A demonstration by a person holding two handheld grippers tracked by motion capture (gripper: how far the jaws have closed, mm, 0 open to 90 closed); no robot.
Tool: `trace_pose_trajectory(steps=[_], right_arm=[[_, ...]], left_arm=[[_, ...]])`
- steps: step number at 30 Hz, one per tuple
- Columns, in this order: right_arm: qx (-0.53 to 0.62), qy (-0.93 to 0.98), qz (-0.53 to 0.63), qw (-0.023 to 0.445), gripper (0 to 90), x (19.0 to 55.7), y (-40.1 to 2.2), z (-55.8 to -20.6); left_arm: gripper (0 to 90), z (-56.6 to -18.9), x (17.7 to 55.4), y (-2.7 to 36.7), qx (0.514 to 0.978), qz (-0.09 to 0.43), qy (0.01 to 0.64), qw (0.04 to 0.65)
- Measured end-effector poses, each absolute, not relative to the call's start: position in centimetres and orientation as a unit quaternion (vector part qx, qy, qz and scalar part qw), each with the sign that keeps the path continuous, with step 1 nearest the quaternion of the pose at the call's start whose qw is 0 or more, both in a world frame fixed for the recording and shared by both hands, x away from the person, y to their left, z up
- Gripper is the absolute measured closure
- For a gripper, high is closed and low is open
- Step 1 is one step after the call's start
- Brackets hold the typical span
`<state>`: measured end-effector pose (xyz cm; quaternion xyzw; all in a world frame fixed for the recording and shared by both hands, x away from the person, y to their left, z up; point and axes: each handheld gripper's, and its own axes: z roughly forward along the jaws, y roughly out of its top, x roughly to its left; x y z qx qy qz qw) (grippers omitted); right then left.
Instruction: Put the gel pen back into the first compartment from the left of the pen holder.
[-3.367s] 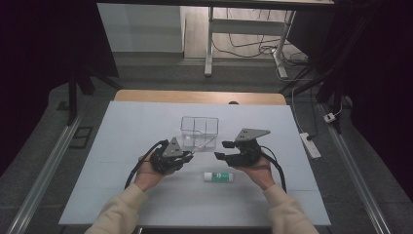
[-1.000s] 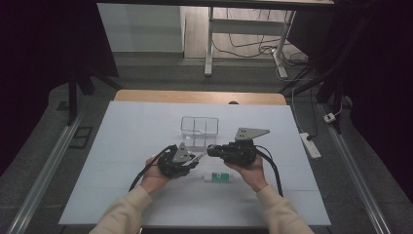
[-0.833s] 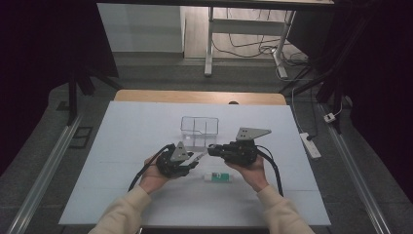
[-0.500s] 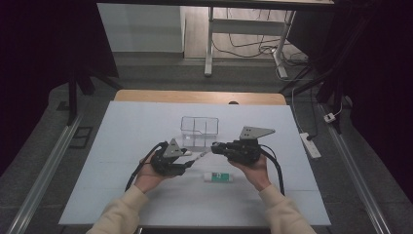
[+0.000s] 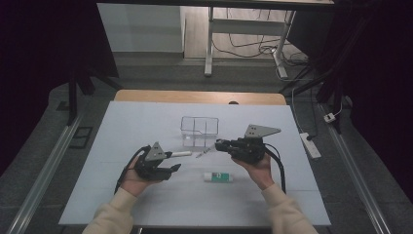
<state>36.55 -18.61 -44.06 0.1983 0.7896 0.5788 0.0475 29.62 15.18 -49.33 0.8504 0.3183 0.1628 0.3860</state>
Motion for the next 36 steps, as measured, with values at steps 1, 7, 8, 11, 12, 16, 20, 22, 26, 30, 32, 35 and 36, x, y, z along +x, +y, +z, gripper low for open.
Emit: trace_pose_trajectory(steps=[1, 7, 8, 11, 12, 16, 20, 22, 26, 30, 32, 35, 36], right_arm=[[0.200, 0.788, 0.580, 0.049, 79.2, 36.6, -18.7, -43.9], [0.197, 0.785, 0.585, 0.055, 79.2, 36.5, -19.0, -43.2], [0.196, 0.785, 0.585, 0.056, 79.2, 36.5, -19.0, -43.1], [0.197, 0.783, 0.587, 0.059, 79.2, 36.5, -19.2, -42.8], [0.197, 0.781, 0.589, 0.061, 79.2, 36.5, -19.2, -42.6], [0.196, 0.778, 0.594, 0.066, 79.2, 36.5, -19.4, -42.1], [0.195, 0.776, 0.596, 0.069, 79.2, 36.8, -19.4, -41.8], [0.196, 0.775, 0.597, 0.070, 79.2, 36.8, -19.4, -41.7], [0.194, 0.775, 0.597, 0.074, 79.2, 37.0, -19.2, -41.3], [0.193, 0.774, 0.598, 0.077, 79.2, 37.3, -18.8, -40.8], [0.194, 0.775, 0.597, 0.078, 79.2, 37.6, -18.6, -40.7], [0.196, 0.775, 0.596, 0.079, 79.2, 38.0, -18.3, -40.4], [0.196, 0.774, 0.596, 0.080, 79.2, 38.2, -18.2, -40.4]], left_arm=[[43.6, -49.4, 29.4, 15.5, 0.849, 0.160, 0.322, 0.387], [41.7, -49.8, 28.5, 17.4, 0.843, 0.160, 0.342, 0.383], [41.4, -49.8, 28.4, 17.7, 0.842, 0.160, 0.345, 0.382], [40.4, -50.0, 28.0, 18.5, 0.841, 0.160, 0.352, 0.379], [40.1, -50.2, 27.9, 18.7, 0.841, 0.160, 0.354, 0.377], [39.4, -50.7, 27.5, 19.6, 0.842, 0.158, 0.361, 0.369], [39.0, -50.9, 27.3, 20.3, 0.839, 0.158, 0.368, 0.367], [38.9, -50.9, 27.2, 20.5, 0.838, 0.157, 0.370, 0.369], [38.0, -51.1, 27.1, 21.1, 0.837, 0.155, 0.375, 0.367], [37.3, -51.1, 27.1, 21.4, 0.836, 0.154, 0.379, 0.365], [37.1, -51.1, 27.2, 21.5, 0.835, 0.154, 0.381, 0.367], [37.1, -51.1, 27.2, 21.7, 0.834, 0.155, 0.381, 0.368], [37.0, -51.0, 27.2, 21.7, 0.833, 0.156, 0.382, 0.369]])
